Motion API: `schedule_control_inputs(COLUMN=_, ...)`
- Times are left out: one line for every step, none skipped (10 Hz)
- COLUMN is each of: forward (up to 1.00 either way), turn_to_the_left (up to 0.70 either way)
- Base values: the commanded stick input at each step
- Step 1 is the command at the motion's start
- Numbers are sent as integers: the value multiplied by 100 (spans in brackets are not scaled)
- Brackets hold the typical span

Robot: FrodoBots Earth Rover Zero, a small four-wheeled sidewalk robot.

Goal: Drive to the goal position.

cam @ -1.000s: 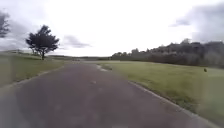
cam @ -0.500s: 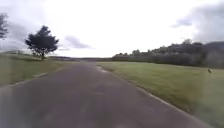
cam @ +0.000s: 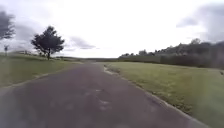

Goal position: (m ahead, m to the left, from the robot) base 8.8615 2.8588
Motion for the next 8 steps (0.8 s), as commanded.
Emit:
schedule_control_inputs(forward=70, turn_to_the_left=35)
schedule_control_inputs(forward=70, turn_to_the_left=35)
schedule_control_inputs(forward=70, turn_to_the_left=35)
schedule_control_inputs(forward=70, turn_to_the_left=35)
schedule_control_inputs(forward=70, turn_to_the_left=35)
schedule_control_inputs(forward=70, turn_to_the_left=35)
schedule_control_inputs(forward=70, turn_to_the_left=35)
schedule_control_inputs(forward=70, turn_to_the_left=35)
